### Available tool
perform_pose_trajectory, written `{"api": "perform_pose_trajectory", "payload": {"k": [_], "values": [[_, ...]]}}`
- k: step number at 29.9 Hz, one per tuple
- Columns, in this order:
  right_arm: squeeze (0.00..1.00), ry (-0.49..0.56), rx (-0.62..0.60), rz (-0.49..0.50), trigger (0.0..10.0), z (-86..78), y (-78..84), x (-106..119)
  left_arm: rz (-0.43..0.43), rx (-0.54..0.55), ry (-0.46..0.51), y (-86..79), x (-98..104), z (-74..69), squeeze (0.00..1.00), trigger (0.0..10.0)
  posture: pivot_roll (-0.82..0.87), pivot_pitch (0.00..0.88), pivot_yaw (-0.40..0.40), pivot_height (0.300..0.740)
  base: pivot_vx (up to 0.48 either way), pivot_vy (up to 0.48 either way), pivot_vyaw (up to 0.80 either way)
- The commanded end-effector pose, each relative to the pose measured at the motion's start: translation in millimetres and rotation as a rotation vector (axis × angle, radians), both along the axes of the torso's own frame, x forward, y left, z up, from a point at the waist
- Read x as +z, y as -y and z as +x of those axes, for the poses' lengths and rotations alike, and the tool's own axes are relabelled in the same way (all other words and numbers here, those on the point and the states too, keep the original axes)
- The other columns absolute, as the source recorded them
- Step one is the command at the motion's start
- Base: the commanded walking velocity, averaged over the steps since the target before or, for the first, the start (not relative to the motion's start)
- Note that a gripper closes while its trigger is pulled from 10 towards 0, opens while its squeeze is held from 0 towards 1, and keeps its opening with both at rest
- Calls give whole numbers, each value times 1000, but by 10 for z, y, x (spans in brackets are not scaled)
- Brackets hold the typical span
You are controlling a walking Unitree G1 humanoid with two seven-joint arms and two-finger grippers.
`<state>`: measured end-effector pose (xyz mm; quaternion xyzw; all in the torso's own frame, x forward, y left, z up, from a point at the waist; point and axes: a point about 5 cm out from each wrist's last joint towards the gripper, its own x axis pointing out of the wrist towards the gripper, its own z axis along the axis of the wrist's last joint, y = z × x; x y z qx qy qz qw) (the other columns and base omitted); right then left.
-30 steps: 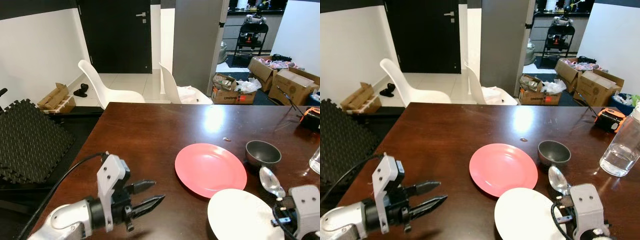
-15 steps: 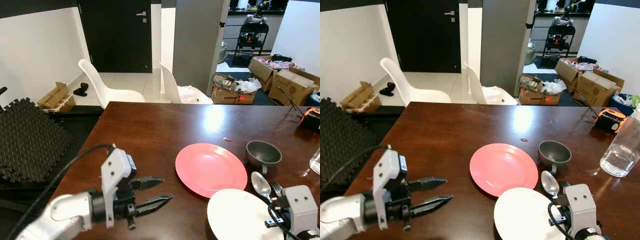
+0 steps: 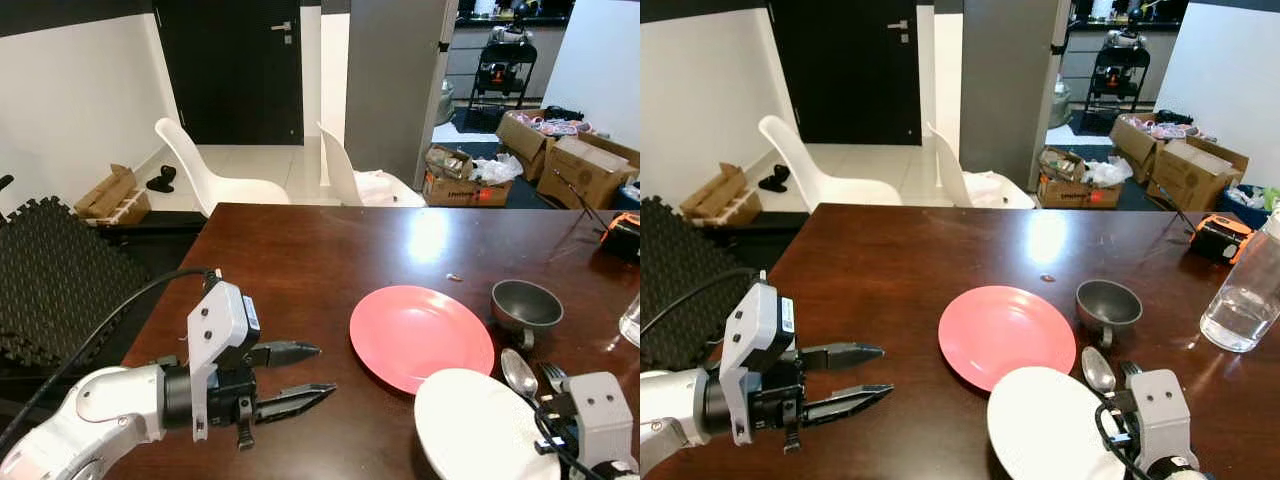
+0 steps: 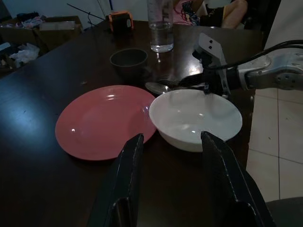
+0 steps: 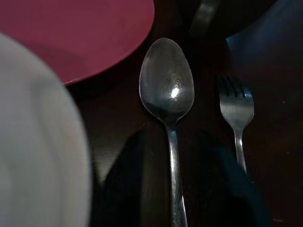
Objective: Setting the table
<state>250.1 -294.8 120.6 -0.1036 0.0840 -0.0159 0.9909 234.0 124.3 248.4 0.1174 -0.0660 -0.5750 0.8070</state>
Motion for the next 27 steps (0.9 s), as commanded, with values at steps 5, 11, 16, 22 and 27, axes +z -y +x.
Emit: {"api": "perform_pose_trajectory", "payload": {"k": [5, 11, 16, 22, 27], "values": [[1000, 35, -28, 13, 10000, -37, -9, 22, 18, -12, -12, -11, -15, -38, 31, 10000, -32, 87, 127, 740, 0, 0, 0], [0, 251, -68, 57, 10000, -107, -113, 432, -17, 1, -46, 5, -57, -22, 27, 10000, -45, 92, 125, 740, 0, 0, 0], [0, 340, -53, 46, 10000, -162, -308, 571, -54, 31, -71, 32, -101, 24, 31, 10000, -51, 95, 125, 740, 0, 0, 0], [0, 393, -97, 73, 10000, -142, -536, 548, -38, 116, -93, 44, -278, 85, 31, 10000, -55, 99, 122, 740, 0, 0, 0], [0, 400, -94, 109, 10000, -117, -649, 552, -76, 212, -95, 35, -297, 161, 20, 10000, -53, 100, 115, 740, 0, 0, 0]]}}
